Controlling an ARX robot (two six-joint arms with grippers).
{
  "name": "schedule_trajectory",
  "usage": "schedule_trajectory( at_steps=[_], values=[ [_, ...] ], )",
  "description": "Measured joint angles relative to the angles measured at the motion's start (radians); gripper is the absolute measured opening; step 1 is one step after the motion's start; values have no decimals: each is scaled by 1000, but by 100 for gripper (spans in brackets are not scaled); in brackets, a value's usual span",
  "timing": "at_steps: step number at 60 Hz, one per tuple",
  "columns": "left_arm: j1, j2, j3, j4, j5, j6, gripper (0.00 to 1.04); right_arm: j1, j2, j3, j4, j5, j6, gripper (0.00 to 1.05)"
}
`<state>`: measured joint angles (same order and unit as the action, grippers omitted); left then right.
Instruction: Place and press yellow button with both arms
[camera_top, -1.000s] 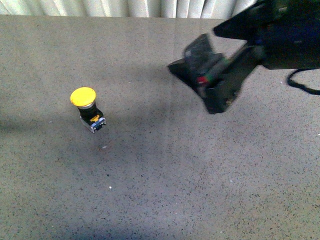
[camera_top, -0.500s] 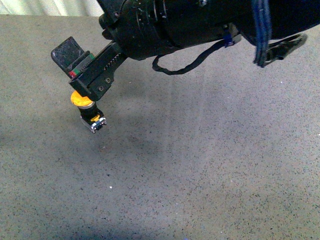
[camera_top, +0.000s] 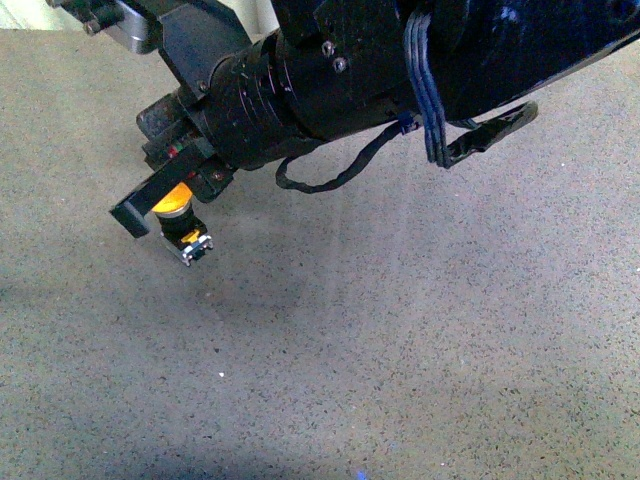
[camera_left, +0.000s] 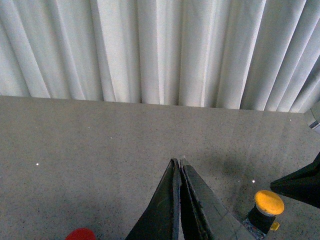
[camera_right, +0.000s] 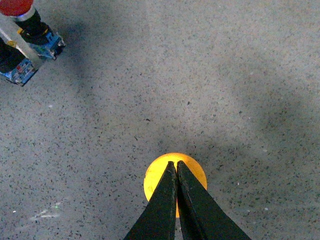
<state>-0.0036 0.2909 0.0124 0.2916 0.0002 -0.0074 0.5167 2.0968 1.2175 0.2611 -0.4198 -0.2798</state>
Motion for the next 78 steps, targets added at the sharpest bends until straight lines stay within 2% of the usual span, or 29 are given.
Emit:
schedule_trajectory(
  at_steps=[27, 33, 36, 45, 55, 76, 78],
  values=[
    [0, -115, 0, -112, 0, 0, 2, 0, 36, 34, -58, 6, 27, 1],
    [0, -231, 0, -266, 0, 0, 2, -2, 50, 48, -91, 4, 25, 1],
    [0, -263, 0, -284, 0, 0, 2, -2, 51, 51, -101, 6, 24, 1],
    [1, -274, 0, -292, 0, 0, 2, -6, 57, 50, -94, 11, 23, 1],
    [1, -274, 0, -292, 0, 0, 2, -20, 34, 15, -20, -6, 81, 1],
    [1, -274, 0, -292, 0, 0, 2, -187, -343, -241, 198, -27, 275, 1],
    [1, -274, 0, -292, 0, 0, 2, -218, -399, -282, 205, -26, 290, 7]
  ],
)
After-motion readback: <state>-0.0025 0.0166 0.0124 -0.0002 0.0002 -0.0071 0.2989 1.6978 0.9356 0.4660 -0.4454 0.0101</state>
